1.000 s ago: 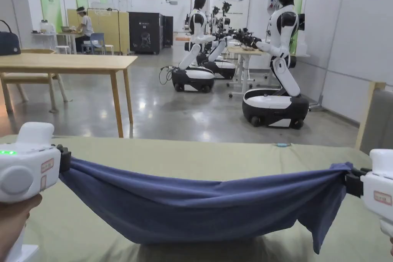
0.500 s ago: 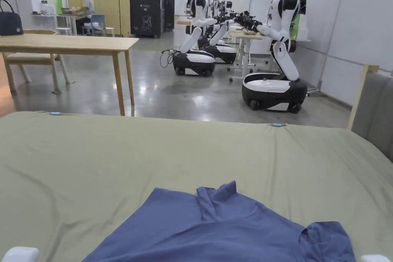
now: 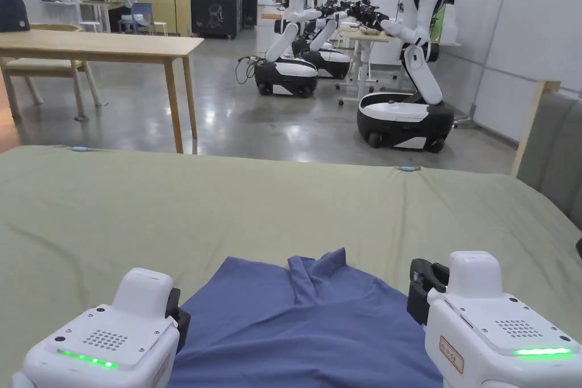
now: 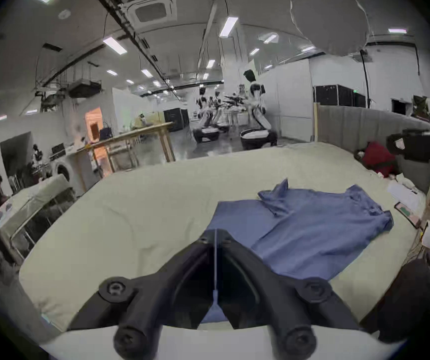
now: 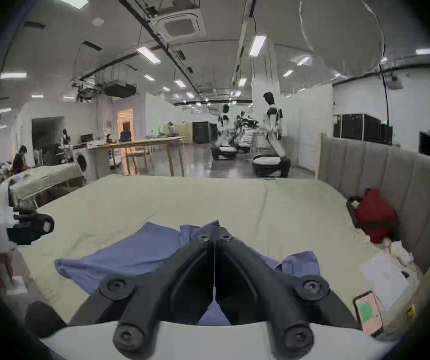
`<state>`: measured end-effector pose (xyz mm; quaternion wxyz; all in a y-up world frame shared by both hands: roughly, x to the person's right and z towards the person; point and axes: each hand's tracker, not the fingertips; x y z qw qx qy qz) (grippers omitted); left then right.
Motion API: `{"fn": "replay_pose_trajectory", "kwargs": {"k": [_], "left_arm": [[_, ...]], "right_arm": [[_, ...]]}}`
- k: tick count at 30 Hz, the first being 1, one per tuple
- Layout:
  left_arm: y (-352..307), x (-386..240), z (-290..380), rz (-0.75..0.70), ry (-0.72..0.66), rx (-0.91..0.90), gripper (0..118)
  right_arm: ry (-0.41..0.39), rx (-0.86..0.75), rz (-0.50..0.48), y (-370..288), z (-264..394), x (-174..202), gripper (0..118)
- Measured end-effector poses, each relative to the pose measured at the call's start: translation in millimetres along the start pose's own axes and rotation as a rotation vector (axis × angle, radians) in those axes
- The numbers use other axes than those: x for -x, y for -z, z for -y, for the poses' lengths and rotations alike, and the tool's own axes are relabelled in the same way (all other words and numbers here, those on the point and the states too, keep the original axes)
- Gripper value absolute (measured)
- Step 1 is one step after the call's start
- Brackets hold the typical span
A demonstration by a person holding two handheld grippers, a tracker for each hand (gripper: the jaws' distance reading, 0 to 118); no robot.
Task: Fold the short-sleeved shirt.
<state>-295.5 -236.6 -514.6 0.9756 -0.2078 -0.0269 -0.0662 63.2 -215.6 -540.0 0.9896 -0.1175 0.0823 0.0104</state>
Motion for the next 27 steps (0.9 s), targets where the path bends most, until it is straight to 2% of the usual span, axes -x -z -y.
{"fn": "replay_pose_trajectory", "kwargs": {"k": [1, 5, 10, 12, 13, 14, 15, 16, 17, 18, 20, 21, 23, 25, 26, 27], "left_arm": [[2, 7, 6, 0.031, -0.035, 0.014, 0], [-4, 42, 20, -0.028, -0.085, 0.023, 0], [-13, 122, 64, -0.104, -0.239, 0.134, 0], [-13, 154, 83, -0.086, -0.312, 0.184, 0], [-24, 145, 79, -0.073, -0.331, 0.174, 3], [-23, 150, 84, -0.077, -0.325, 0.174, 15], [-20, 155, 88, -0.081, -0.327, 0.189, 55], [-12, 158, 93, -0.079, -0.324, 0.222, 99], [-9, 149, 89, -0.068, -0.314, 0.267, 118], [-9, 146, 95, -0.01, -0.279, 0.204, 116], [6, 144, 100, -0.026, -0.31, 0.314, 117], [9, 121, 76, -0.023, -0.285, 0.336, 117], [20, 107, 75, -0.007, -0.253, 0.369, 114], [70, 137, 117, -0.013, -0.252, 0.429, 101], [78, 138, 123, -0.011, -0.252, 0.448, 87], [86, 140, 130, 0.001, -0.257, 0.484, 64]], "right_arm": [[0.016, 0.011, -0.045, 0, -1, 0, 1], [-0.002, 0.024, -0.048, 1, 2, 4, 1], [-0.003, 0.061, -0.081, 6, 15, 10, 1], [-0.003, 0.085, -0.099, 11, 22, 14, 1], [-0.004, 0.098, -0.104, 15, 26, 17, 1], [-0.003, 0.112, -0.113, 19, 29, 19, 1], [0.002, 0.129, -0.125, 24, 33, 21, 1], [0.005, 0.137, -0.126, 28, 36, 23, 1], [0.006, 0.142, -0.125, 31, 38, 25, 1], [0.01, 0.153, -0.129, 34, 41, 28, 1], [0.016, 0.168, -0.134, 39, 45, 31, 1], [0.014, 0.177, -0.136, 42, 47, 33, 1], [0.003, 0.194, -0.14, 48, 51, 36, 1], [-0.009, 0.211, -0.138, 53, 53, 36, 1], [-0.013, 0.218, -0.136, 55, 54, 36, 1], [-0.015, 0.224, -0.134, 58, 55, 35, 1]]}}
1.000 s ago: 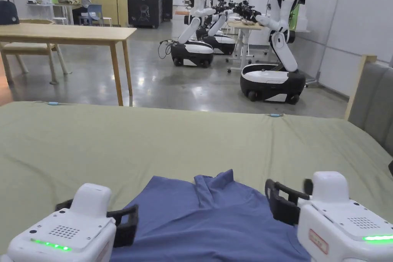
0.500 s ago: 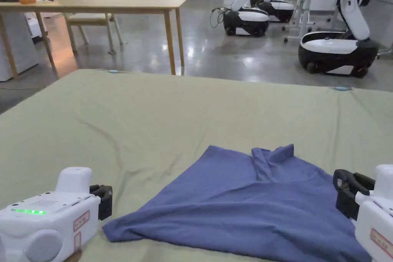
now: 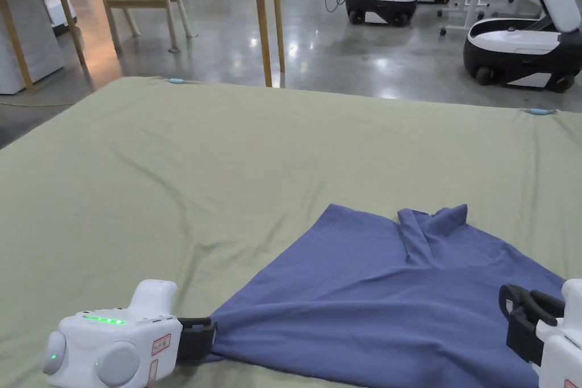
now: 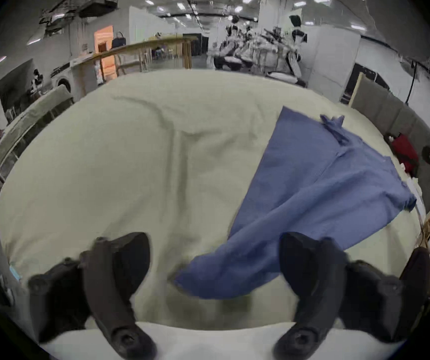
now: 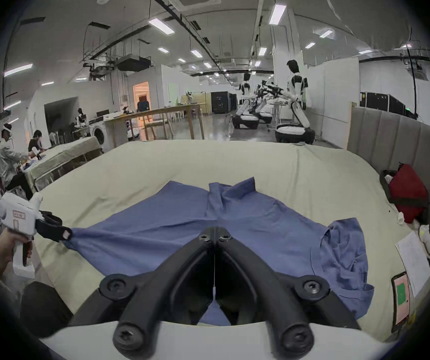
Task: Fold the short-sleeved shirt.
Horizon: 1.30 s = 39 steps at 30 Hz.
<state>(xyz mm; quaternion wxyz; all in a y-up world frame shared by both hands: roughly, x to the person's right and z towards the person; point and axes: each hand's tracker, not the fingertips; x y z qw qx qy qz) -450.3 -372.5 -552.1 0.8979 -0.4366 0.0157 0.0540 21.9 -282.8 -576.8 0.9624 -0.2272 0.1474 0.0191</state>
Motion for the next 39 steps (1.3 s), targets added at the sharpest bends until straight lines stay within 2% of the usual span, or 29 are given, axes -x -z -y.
{"fn": "replay_pose_trajectory", "kwargs": {"k": [1, 2, 4, 5, 6, 7, 11, 17, 18, 19, 20, 21, 22, 23, 26, 28, 33, 34, 35, 36, 37, 38, 39], "left_arm": [[17, 6, 3, 0.024, -0.021, 0.048, 58], [34, 14, 6, 0.04, -0.041, 0.086, 59], [32, 17, 4, 0.021, 0.001, 0.028, 55], [29, 19, 3, 0.029, 0.013, 0.021, 43], [8, -6, 8, -0.047, 0.069, -0.059, 17], [2, -11, 10, -0.06, 0.074, -0.083, 7], [-33, -22, 5, 0.035, 0.041, -0.117, 4], [-71, -71, 3, 0.051, 0.067, -0.156, 4], [-73, -58, -10, 0.069, 0.054, -0.151, 4], [-74, -63, -11, 0.077, 0.057, -0.152, 4], [-74, -68, -11, 0.084, 0.061, -0.15, 4], [-75, -73, -10, 0.083, 0.063, -0.15, 4], [-71, -61, -19, 0.09, 0.054, -0.143, 4], [-70, -63, -20, 0.093, 0.053, -0.14, 4], [-67, -59, -26, 0.097, 0.046, -0.128, 4], [-67, -61, -27, 0.089, 0.047, -0.122, 4], [-58, -54, -32, 0.084, 0.046, -0.101, 4], [-55, -52, -32, 0.077, 0.051, -0.094, 4], [-54, -52, -32, 0.07, 0.054, -0.09, 4], [-54, -53, -31, 0.068, 0.058, -0.085, 4], [-54, -52, -31, 0.07, 0.056, -0.083, 4], [-53, -50, -30, 0.074, 0.053, -0.083, 4], [-53, -51, -31, 0.079, 0.053, -0.082, 4]], "right_arm": [[-0.002, 0.006, 0.002, 2, 1, -2, 1], [-0.003, 0.011, 0.005, 4, 1, -4, 1], [0.002, 0.02, 0.011, 7, 1, -9, 1], [0.004, 0.025, 0.012, 8, 1, -12, 1], [0.005, 0.029, 0.015, 10, 0, -14, 1], [0.005, 0.033, 0.016, 12, -2, -18, 1], [0.002, 0.078, 0.017, 30, -13, -40, 1], [-0.038, 0.146, 0.058, 75, -42, -92, 1], [-0.06, 0.167, 0.073, 90, -49, -102, 2], [-0.082, 0.198, 0.067, 107, -55, -112, 10], [-0.095, 0.224, 0.078, 123, -61, -121, 37], [-0.103, 0.237, 0.095, 143, -67, -130, 87], [-0.11, 0.28, 0.093, 164, -73, -138, 111], [-0.113, 0.321, 0.087, 182, -76, -144, 118], [-0.136, 0.404, 0.075, 236, -81, -153, 118], [-0.181, 0.444, 0.07, 269, -76, -153, 118], [-0.248, 0.528, 0.096, 313, -40, -148, 118], [-0.234, 0.587, 0.093, 315, -32, -147, 117], [-0.146, 0.56, 0.052, 311, -31, -150, 113], [-0.062, 0.514, 0.04, 303, -35, -153, 105], [-0.035, 0.475, 0.033, 293, -36, -156, 93], [-0.042, 0.455, 0.036, 287, -36, -156, 74], [-0.073, 0.458, 0.044, 281, -37, -155, 41]]}}
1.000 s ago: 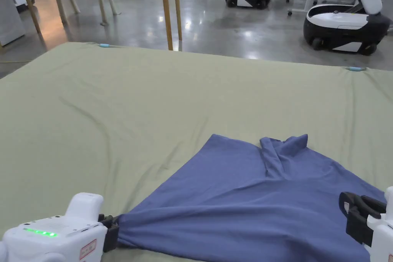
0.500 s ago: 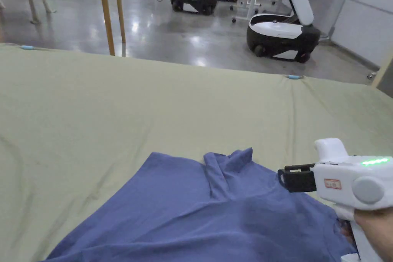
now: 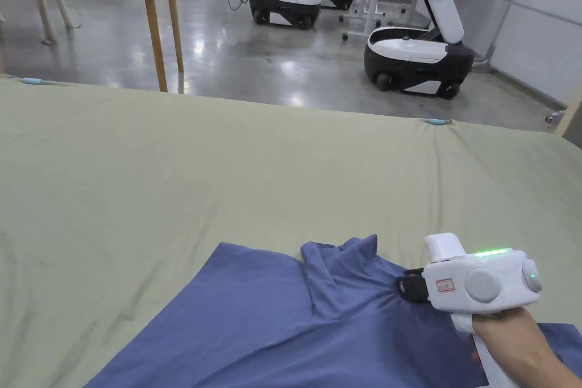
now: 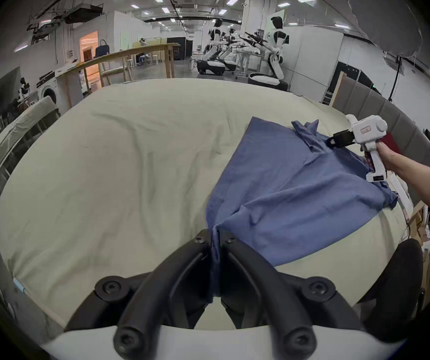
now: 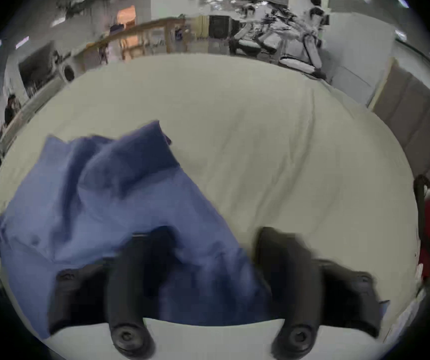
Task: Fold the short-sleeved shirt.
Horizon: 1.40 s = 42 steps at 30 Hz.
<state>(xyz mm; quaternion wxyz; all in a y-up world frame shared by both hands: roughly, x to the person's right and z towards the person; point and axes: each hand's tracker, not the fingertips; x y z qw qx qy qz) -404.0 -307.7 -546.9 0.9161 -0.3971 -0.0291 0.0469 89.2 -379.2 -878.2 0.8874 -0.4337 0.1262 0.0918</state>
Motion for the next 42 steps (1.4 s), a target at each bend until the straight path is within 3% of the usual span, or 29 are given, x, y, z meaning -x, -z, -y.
{"fn": "replay_pose_trajectory", "kwargs": {"k": [1, 2, 3, 5, 9, 17, 23, 30, 36, 42], "left_arm": [[0, -2, -1, 0.0, 0.002, 0.001, 4], [0, -3, -2, -0.001, 0.004, 0.001, 4], [0, -2, 0, 0.001, 0.007, 0.0, 4], [0, -4, 0, -0.003, 0.008, -0.006, 4], [-7, -8, -2, -0.002, 0.008, -0.034, 4], [-22, -14, -51, -0.049, 0.068, -0.114, 4], [-40, -15, -128, -0.063, 0.08, -0.211, 3], [-87, -25, -248, -0.195, 0.129, -0.405, 3], [-117, -40, -348, -0.317, 0.207, -0.508, 3], [-144, -39, -419, -0.351, 0.176, -0.577, 3]], "right_arm": [[-0.006, 0.002, -0.009, -5, 2, 0, 21], [-0.009, 0.003, -0.018, -9, 3, 1, 8], [-0.011, 0.0, -0.041, -15, 4, 3, 6], [-0.046, -0.064, -0.001, -31, 6, 9, 6], [0.088, -0.196, -0.098, -88, 10, 15, 6], [0.091, -0.344, -0.116, -218, 13, 34, 6], [0.063, -0.478, -0.02, -298, -22, 19, 6], [0.039, -0.639, 0.089, -389, -93, -7, 6], [0.036, -0.757, 0.124, -440, -165, -17, 6], [0.094, -0.869, 0.119, -467, -223, -26, 6]]}}
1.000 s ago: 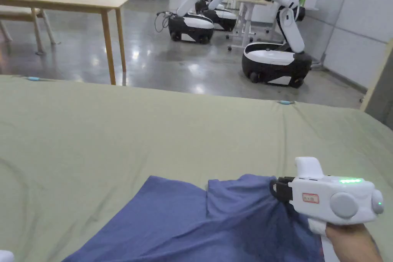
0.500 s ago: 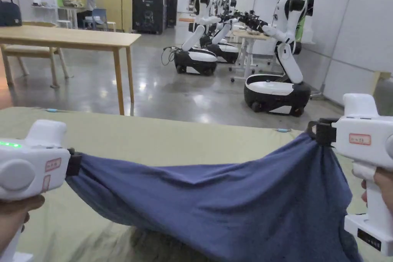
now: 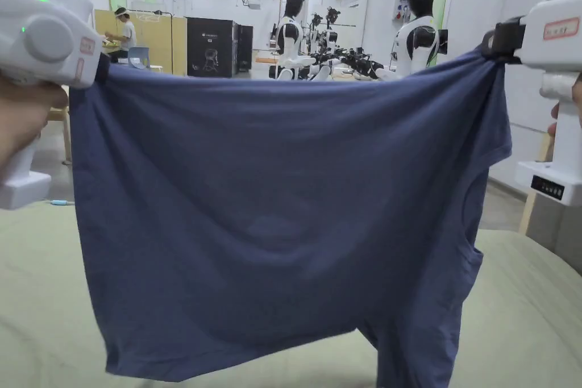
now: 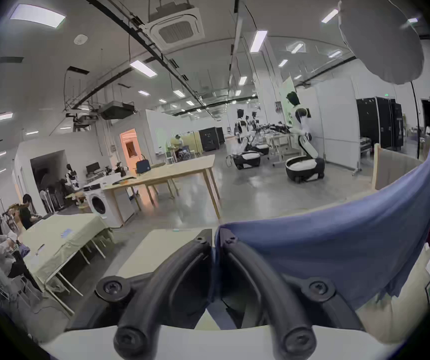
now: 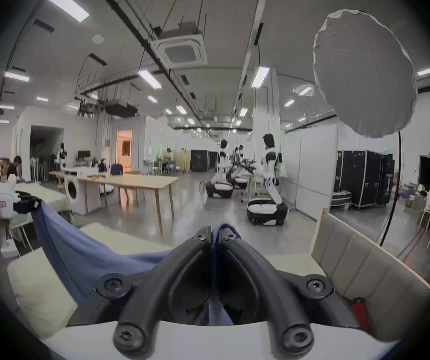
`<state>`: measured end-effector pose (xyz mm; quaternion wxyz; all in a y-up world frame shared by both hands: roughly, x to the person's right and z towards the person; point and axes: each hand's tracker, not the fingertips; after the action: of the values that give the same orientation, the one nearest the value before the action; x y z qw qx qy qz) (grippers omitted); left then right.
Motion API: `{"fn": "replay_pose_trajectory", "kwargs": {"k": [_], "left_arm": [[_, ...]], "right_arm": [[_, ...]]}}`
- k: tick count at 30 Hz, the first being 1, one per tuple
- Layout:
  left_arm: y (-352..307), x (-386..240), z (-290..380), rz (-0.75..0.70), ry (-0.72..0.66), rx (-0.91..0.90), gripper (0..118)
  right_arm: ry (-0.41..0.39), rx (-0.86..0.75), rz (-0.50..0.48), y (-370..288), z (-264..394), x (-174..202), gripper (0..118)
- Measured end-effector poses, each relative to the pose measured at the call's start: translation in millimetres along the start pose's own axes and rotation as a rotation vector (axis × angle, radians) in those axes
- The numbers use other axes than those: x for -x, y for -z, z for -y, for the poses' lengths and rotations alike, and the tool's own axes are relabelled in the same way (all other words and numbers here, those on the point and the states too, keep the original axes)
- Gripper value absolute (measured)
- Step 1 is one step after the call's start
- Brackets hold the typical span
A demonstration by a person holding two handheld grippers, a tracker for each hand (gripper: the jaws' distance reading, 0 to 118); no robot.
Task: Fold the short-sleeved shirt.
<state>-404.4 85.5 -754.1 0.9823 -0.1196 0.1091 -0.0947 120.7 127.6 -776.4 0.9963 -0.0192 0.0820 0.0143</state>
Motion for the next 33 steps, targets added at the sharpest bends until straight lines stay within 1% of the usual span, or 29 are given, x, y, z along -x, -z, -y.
{"fn": "replay_pose_trajectory", "kwargs": {"k": [1, 3, 5, 7, 8, 9, 11, 12, 14, 16, 18, 20, 22, 24, 25, 26, 28, 29, 30, 32, 33], "left_arm": [[5, 1, -9, -0.018, 0.021, -0.017, 3], [2, 5, -21, -0.024, 0.02, -0.044, 3], [0, 7, -27, -0.01, -0.003, -0.079, 3], [0, 5, -21, -0.013, 0.005, -0.068, 3], [1, 3, -14, -0.016, 0.014, -0.064, 3], [17, 4, -4, -0.02, 0.024, -0.043, 3], [25, -1, 25, 0.007, 0.019, 0.029, 3], [30, -5, 44, 0.027, 0.005, 0.041, 3], [34, -16, 79, 0.018, -0.007, 0.066, 3], [39, -19, 106, 0.014, -0.016, 0.083, 3], [32, -24, 122, 0.032, -0.013, 0.116, 3], [17, -22, 135, 0.052, -0.031, 0.098, 3], [-10, -22, 144, 0.099, -0.055, 0.089, 3], [-35, -23, 161, 0.115, -0.048, 0.088, 3], [-55, -25, 171, 0.145, -0.008, 0.092, 3], [-69, -27, 182, 0.132, 0.013, 0.096, 3], [-104, -32, 213, 0.143, 0.054, 0.107, 3], [-119, -34, 228, 0.152, 0.051, 0.116, 3], [-135, -36, 247, 0.172, 0.057, 0.141, 3], [-165, -46, 295, 0.191, 0.092, 0.203, 3], [-177, -50, 320, 0.18, 0.134, 0.24, 3]], "right_arm": [[0.014, -0.016, -0.005, 3, -8, 0, 6], [0.035, -0.038, -0.015, 8, -18, 0, 6], [0.034, -0.042, -0.015, 13, -21, 1, 6], [0.027, -0.042, -0.016, 19, -14, 4, 6], [0.027, -0.038, -0.018, 22, -5, 4, 6], [0.024, -0.022, -0.022, 26, 6, 5, 6], [0.006, 0.018, -0.02, 33, 34, 8, 6], [-0.001, 0.042, -0.013, 37, 52, 8, 6], [-0.012, 0.068, 0.017, 40, 85, 8, 6], [0.015, 0.074, 0.025, 35, 111, 2, 6], [0.069, 0.08, 0.009, 21, 127, -2, 6], [0.06, 0.083, 0.003, 0, 138, -4, 6], [0.023, 0.088, -0.003, -27, 151, -5, 6], [0.004, 0.108, -0.022, -59, 164, -6, 6], [0.005, 0.11, -0.028, -79, 175, -7, 6], [-0.007, 0.124, -0.039, -94, 185, -7, 6], [-0.04, 0.156, -0.07, -134, 214, -4, 6], [-0.053, 0.183, -0.081, -151, 229, -2, 6], [-0.039, 0.2, -0.084, -168, 248, 0, 6], [-0.04, 0.28, -0.102, -202, 295, 7, 6], [-0.036, 0.321, -0.081, -217, 322, 11, 6]]}}
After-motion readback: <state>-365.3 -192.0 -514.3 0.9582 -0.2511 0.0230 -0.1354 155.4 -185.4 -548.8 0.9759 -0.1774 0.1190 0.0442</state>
